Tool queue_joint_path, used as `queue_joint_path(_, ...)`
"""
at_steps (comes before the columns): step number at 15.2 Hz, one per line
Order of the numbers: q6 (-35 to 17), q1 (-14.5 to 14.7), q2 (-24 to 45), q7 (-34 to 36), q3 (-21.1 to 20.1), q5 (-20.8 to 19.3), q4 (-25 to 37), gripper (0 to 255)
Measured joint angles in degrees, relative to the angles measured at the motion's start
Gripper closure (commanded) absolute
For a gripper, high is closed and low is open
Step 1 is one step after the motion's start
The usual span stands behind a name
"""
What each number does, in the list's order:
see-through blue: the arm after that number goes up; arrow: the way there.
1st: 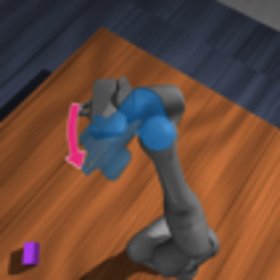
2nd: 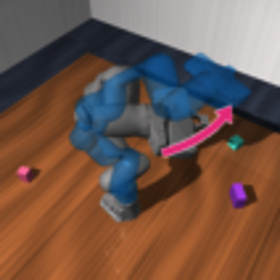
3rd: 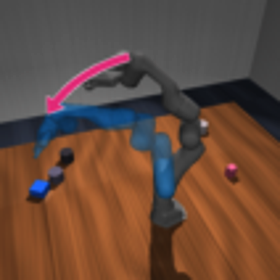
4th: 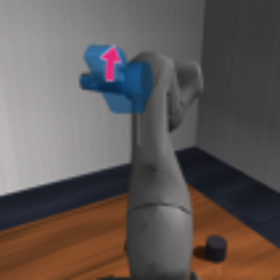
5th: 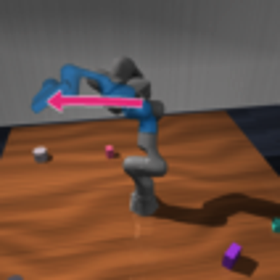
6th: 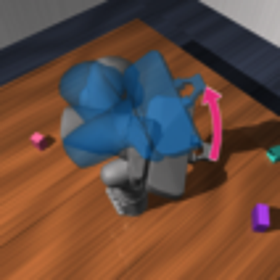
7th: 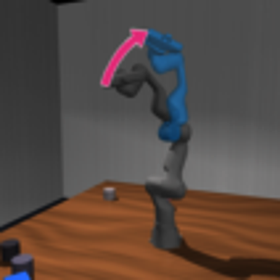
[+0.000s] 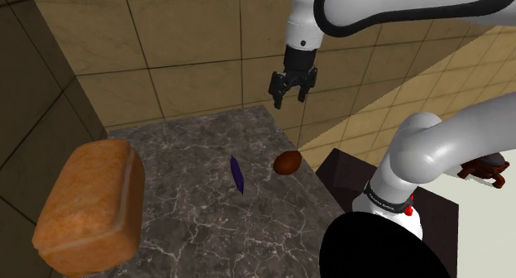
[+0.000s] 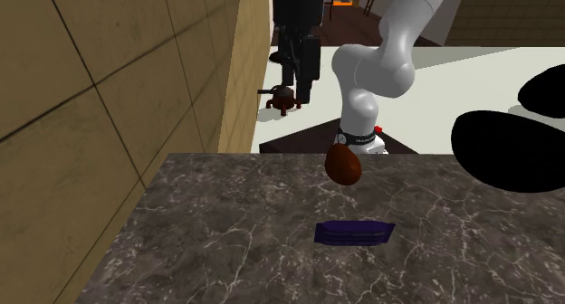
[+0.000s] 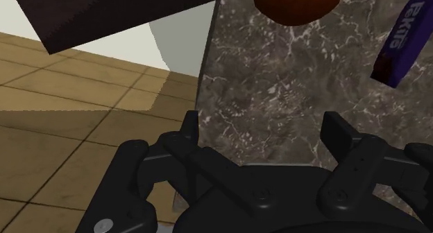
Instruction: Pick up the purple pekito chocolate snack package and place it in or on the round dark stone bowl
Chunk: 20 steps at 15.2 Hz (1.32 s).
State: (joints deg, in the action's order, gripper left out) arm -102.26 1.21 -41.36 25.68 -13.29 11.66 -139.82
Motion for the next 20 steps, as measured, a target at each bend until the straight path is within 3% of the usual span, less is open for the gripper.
queue_joint_path(10,-6.67,0.72,13.64,19.75,-14.34,5.48,4.68,0)
queue_joint_path(16,-11.44,-0.50,26.20,32.12,-22.28,3.98,10.87,0)
queue_joint_path(20,-13.85,-0.47,29.67,35.55,-24.28,3.11,11.46,0)
